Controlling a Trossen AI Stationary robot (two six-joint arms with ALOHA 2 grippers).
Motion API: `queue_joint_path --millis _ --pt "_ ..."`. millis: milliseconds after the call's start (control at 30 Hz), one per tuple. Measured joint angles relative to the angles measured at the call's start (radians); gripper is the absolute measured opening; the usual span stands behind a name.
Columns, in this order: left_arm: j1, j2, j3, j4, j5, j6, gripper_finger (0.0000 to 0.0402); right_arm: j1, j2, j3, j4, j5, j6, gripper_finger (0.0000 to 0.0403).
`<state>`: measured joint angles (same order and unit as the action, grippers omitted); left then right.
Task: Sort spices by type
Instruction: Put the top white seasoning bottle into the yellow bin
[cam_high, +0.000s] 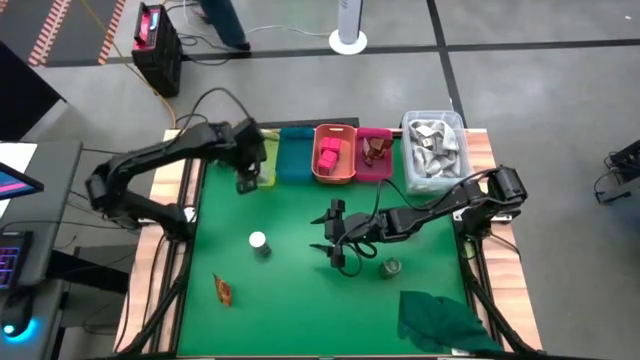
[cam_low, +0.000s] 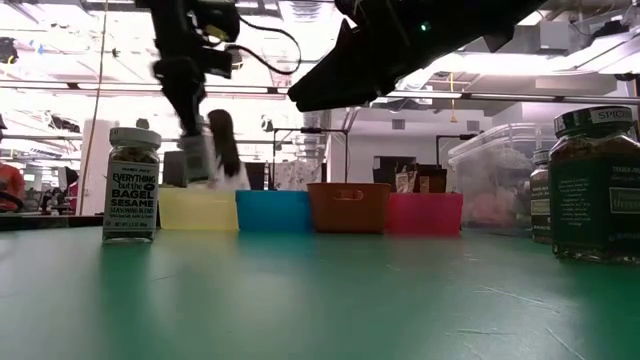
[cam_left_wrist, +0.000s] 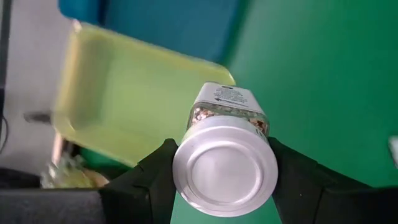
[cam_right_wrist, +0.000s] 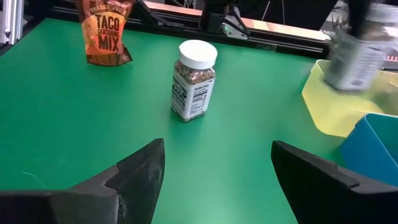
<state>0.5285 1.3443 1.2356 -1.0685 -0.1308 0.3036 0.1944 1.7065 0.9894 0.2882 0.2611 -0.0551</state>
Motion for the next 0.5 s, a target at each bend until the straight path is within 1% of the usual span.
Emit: queue_joint_path --millis 167,300,500 --pt "0.074 0.130 0.089 -0.016 0.009 0.067 0.0198 0.002 0.000 0.000 -0.008 0.000 0.002 0.0321" --pt "0.126 0.204 0.162 -0.027 0.022 0.121 0.0198 0.006 0.000 0.000 -0.015 0.000 0.007 0.0321" --pt "0.215 0.287 0.200 -0.027 0.022 0.180 0.0200 0.029 0.000 0.000 -0.026 -0.001 0.023 0.0321"
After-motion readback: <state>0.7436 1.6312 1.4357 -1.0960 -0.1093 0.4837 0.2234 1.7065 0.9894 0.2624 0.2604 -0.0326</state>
